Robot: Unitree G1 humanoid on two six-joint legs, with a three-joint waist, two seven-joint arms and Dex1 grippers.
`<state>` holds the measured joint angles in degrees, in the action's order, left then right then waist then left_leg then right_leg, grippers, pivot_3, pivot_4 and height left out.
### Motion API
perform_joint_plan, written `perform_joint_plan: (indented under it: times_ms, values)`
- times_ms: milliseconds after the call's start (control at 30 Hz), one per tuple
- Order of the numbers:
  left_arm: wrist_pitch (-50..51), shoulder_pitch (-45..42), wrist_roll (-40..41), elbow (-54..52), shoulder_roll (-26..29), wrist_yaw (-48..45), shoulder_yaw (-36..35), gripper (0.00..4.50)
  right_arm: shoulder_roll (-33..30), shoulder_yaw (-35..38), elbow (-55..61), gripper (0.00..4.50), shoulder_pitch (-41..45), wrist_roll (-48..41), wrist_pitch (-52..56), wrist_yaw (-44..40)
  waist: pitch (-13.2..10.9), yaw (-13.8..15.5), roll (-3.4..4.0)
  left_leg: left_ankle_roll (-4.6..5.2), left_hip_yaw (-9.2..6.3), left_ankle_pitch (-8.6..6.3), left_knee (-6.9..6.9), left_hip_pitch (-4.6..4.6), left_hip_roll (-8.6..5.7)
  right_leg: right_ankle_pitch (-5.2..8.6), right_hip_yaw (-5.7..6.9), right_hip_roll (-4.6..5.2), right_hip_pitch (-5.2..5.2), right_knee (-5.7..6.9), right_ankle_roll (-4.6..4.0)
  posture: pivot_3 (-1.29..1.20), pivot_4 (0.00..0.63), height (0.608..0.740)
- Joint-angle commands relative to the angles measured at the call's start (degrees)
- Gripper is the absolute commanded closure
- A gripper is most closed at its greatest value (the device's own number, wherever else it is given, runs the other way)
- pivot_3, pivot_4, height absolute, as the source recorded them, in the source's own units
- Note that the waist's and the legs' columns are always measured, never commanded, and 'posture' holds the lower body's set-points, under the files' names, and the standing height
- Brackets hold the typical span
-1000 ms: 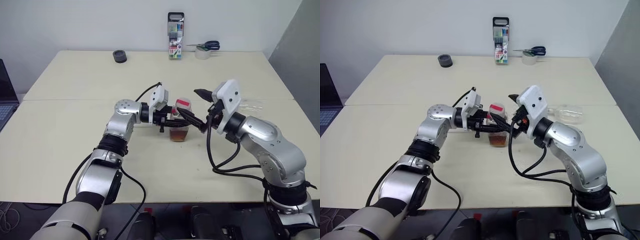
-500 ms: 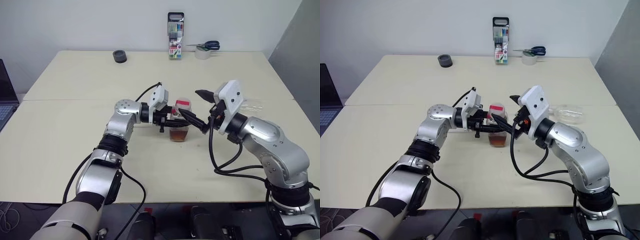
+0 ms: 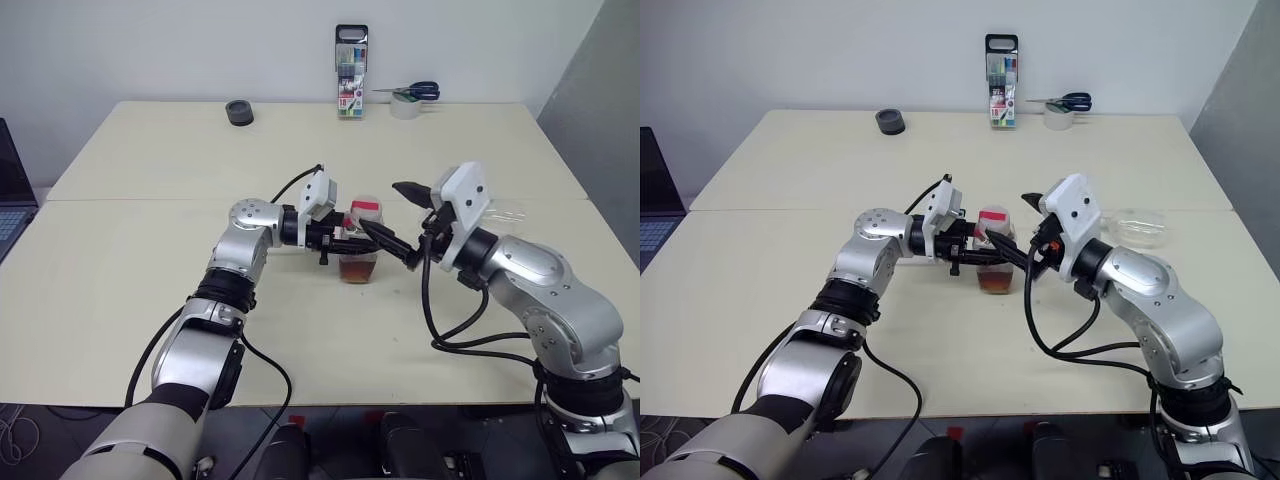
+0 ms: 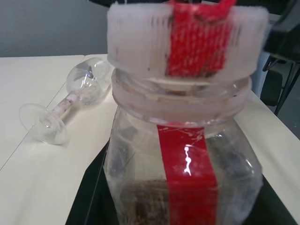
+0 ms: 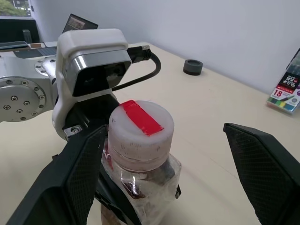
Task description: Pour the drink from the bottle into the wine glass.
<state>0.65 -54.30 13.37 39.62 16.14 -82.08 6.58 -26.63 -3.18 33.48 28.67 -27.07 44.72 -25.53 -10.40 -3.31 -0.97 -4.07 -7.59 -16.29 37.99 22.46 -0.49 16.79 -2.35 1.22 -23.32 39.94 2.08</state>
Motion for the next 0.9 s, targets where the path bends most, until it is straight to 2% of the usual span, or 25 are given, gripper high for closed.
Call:
perform_joint_plan:
  times_ms: [33, 233, 900]
  values:
    - [-1.2, -0.6, 0.6, -2.0, 0.1, -0.3, -0.4, 2.81, -0.6, 2.7, 3.4, 0.28, 0.3, -3.4, 0.9, -1.4, 0.0, 0.0, 0.0, 0.0, 0.0, 0.0, 0.0, 0.0, 0.0, 0.0, 0.0, 0.0, 0.0, 0.0, 0.0, 0.0, 0.15, 0.74]
    - [-1.3, -0.6, 0.6, -1.8, 0.0, -0.3, -0.4, 2.81, 0.1, 3.4, 3.1, 0.28, 1.7, -6.0, 2.9, -0.4, 0.0, 0.0, 0.0, 0.0, 0.0, 0.0, 0.0, 0.0, 0.0, 0.0, 0.0, 0.0, 0.0, 0.0, 0.0, 0.0, 0.15, 0.74]
    - [-1.4, -0.3, 0.6, -2.3, -0.3, 0.3, -0.4, 2.81, 0.6, -1.6, -4.9, 0.28, 6.3, -2.3, 0.4, -3.2, 0.0, 0.0, 0.0, 0.0, 0.0, 0.0, 0.0, 0.0, 0.01, 0.0, 0.0, 0.0, 0.0, 0.0, 0.0, 0.0, 0.15, 0.74]
